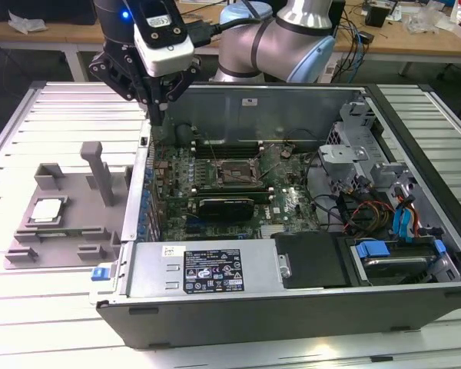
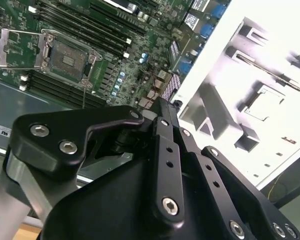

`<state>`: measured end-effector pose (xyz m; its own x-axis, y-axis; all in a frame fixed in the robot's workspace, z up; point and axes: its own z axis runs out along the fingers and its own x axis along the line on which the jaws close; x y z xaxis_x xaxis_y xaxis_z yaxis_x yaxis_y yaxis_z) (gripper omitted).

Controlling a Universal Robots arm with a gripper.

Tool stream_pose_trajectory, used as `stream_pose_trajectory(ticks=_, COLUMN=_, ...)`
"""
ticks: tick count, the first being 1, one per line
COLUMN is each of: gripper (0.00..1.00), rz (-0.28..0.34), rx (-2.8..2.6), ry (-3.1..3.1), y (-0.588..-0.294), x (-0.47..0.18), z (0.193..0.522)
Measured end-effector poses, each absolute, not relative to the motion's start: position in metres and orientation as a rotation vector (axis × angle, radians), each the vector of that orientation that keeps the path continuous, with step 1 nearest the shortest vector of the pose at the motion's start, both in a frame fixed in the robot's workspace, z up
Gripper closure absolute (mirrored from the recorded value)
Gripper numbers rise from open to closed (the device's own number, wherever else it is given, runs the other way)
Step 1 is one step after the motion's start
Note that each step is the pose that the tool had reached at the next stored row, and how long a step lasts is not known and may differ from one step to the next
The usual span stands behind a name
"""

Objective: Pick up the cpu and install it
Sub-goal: 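Reach for the cpu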

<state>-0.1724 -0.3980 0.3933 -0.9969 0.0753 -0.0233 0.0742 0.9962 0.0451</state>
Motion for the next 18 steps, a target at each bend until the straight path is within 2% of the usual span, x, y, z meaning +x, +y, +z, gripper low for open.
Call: stream_pose_trajectory(ticks=18, gripper=0.89, rz=0.069, rx=0.117, ry=3.114, y=-0.398, x=-0.200, z=0.393)
